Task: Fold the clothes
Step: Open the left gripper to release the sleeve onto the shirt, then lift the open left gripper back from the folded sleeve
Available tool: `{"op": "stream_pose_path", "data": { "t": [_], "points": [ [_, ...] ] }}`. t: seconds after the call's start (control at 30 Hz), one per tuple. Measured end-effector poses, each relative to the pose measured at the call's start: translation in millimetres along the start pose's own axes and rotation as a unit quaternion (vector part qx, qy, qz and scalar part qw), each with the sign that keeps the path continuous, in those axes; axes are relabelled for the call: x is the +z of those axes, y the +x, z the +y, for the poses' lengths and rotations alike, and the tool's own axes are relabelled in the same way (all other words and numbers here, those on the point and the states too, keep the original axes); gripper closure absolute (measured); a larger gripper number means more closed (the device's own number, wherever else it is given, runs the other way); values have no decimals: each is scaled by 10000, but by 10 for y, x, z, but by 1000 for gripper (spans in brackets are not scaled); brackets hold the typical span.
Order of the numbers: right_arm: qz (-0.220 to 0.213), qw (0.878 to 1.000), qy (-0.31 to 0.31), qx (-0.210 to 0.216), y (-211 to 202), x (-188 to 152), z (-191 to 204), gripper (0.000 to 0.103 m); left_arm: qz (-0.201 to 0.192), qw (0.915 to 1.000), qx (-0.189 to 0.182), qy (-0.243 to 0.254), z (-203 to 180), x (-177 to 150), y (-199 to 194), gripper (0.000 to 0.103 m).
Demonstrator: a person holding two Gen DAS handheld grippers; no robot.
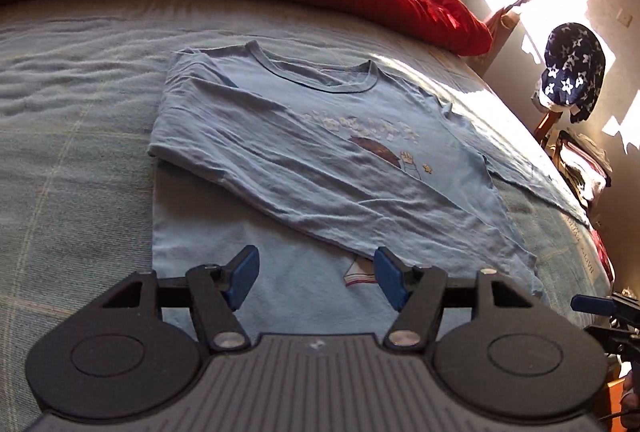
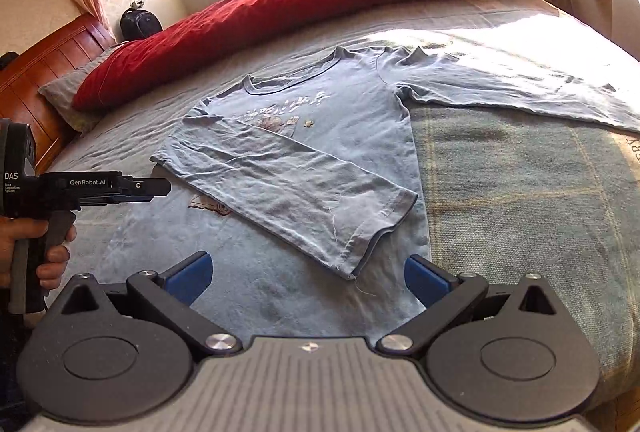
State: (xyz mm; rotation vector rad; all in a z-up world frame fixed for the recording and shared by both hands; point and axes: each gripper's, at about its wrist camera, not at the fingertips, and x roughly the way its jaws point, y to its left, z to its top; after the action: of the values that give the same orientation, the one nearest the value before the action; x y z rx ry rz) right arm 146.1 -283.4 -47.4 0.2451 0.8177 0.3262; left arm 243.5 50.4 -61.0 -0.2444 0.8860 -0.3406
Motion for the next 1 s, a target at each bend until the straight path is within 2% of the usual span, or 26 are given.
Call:
{"op": "stream_pose_path", "data": {
  "t": [0.17, 0.23, 0.27, 0.33, 0.43, 0.57, 0.63, 0.77, 0.87, 0.9, 0.93, 1.0],
  "points": [
    [2, 9977, -570, 366, 216, 451, 125, 3, -105, 9996, -173, -195, 218, 38, 79, 39],
    [-6, 9955, -867, 376, 325, 627, 173, 16, -127, 9996, -157, -172, 233, 36, 125, 38],
    [-14, 9940, -1045, 322, 390, 715, 196, 19, -133, 9997, -140, -150, 238, 32, 149, 37],
    [71, 9926, -1200, 166, 545, 863, 168, 35, -137, 9999, -16, 3, 198, 4, 169, 37],
    [201, 9939, -1084, 5, 681, 892, -47, 43, -177, 9989, 180, 399, 86, -64, 162, 32],
    [401, 9953, -849, -225, 794, 769, -370, 44, -148, 9958, 338, 843, -47, -158, 185, 26],
    [501, 9957, -758, -188, 814, 668, -453, 44, -136, 9949, 429, 901, -88, -176, 194, 25],
    [506, 9913, -1175, -310, 774, 524, -380, 46, -165, 9951, 519, 820, -115, -208, 179, 23],
    [542, 9854, -1548, -463, 749, 483, -301, 70, -168, 9948, 632, 779, -142, -228, 168, 23],
    [551, 9835, -1646, -511, 739, 483, -282, 88, -162, 9947, 671, 760, -153, -232, 161, 23],
    [565, 9827, -1689, -513, 730, 485, -274, 100, -158, 9949, 684, 717, -162, -234, 151, 22],
    [581, 9807, -1796, -508, 708, 488, -256, 100, -149, 9954, 708, 631, -178, -238, 132, 22]
  ]
}}
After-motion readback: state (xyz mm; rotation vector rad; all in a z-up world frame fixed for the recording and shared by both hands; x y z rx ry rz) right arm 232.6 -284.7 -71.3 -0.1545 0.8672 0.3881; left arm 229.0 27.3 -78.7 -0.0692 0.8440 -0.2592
